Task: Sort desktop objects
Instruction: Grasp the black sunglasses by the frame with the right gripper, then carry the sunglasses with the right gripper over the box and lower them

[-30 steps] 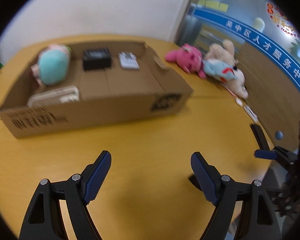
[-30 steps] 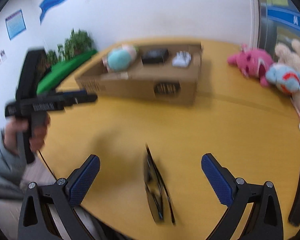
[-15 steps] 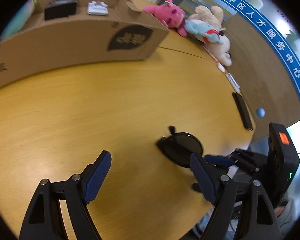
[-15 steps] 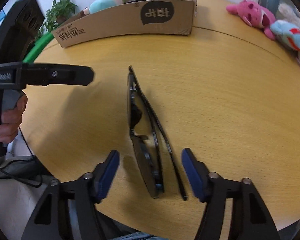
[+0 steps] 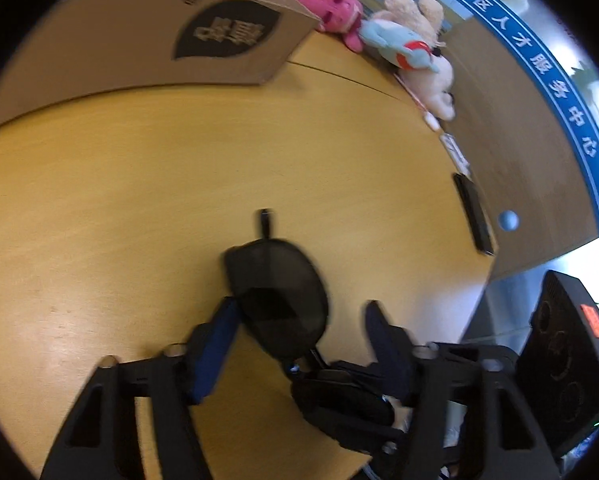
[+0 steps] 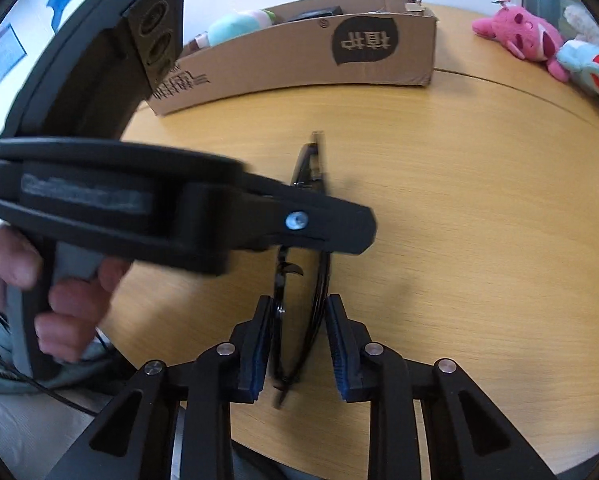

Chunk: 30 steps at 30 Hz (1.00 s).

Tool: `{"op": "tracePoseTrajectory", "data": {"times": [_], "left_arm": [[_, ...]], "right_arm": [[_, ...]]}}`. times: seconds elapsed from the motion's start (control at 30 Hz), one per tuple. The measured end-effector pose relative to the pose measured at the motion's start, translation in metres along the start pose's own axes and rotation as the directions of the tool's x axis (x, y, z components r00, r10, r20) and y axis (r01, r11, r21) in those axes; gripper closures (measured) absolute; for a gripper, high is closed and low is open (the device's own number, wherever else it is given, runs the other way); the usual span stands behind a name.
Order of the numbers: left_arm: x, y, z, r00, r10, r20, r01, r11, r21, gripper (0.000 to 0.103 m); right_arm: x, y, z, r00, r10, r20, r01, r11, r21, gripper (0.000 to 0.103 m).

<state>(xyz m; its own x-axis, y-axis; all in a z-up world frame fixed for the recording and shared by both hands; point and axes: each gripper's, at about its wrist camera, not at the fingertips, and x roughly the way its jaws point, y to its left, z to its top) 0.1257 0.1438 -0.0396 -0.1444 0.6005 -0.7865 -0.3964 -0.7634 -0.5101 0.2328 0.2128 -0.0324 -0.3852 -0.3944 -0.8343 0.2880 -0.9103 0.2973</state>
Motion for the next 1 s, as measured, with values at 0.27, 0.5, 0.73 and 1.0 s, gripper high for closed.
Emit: {"op": "tracePoseTrajectory", "data": {"times": [0.27, 0.5, 0.73, 1.0], "left_arm": [[-0.015, 0.006, 0.002, 0.996, 0.070, 0.054, -0.070, 0.998, -0.004, 0.073], [-0.037, 0.004, 0.018, 0.988, 0.100, 0.120, -0.101, 0.995, -0.004, 0.073], [-0.083, -0.008, 0.044, 0.958, 0.149, 0.246, -0.162, 0.986, 0.033, 0.073], [-0.138, -0.016, 0.095, 0.906, 0.181, 0.381, -0.236, 0.966, 0.102, 0.073]], "right_arm": [[-0.006, -0.004, 0.009, 0.996, 0.077, 0.039, -0.079, 0.995, 0.067, 0.076], [-0.019, 0.007, 0.024, 0.992, 0.101, 0.079, -0.104, 0.994, 0.040, 0.076], [-0.043, 0.031, 0.061, 0.979, 0.122, 0.161, -0.118, 0.992, -0.034, 0.076], [-0.052, 0.051, 0.138, 0.950, 0.142, 0.278, -0.114, 0.987, -0.116, 0.075]]}}
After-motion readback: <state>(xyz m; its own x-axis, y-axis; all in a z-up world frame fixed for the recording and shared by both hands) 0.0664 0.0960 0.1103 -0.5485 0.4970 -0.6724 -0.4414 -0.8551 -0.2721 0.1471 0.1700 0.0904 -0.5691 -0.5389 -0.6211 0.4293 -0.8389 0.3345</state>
